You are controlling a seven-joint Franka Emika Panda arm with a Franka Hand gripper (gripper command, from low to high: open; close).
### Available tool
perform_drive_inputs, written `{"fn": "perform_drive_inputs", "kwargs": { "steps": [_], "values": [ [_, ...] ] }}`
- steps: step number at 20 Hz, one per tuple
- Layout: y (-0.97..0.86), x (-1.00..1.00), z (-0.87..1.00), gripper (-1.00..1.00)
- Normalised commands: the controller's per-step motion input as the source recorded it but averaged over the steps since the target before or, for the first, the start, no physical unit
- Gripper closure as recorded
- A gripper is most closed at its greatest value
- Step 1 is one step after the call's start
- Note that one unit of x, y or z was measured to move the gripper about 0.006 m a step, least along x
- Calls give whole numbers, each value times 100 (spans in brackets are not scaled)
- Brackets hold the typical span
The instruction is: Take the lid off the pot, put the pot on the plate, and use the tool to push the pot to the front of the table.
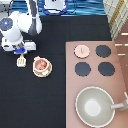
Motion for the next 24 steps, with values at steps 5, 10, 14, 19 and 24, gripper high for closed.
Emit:
{"fn": "perform_drive_inputs", "kwargs": {
  "steps": [5, 10, 14, 19, 24],
  "values": [
    [0, -7, 0, 100],
    [15, -15, 61, 100],
    [52, -38, 96, 100],
    [69, -52, 87, 100],
    [62, -44, 70, 100]
  ]
}}
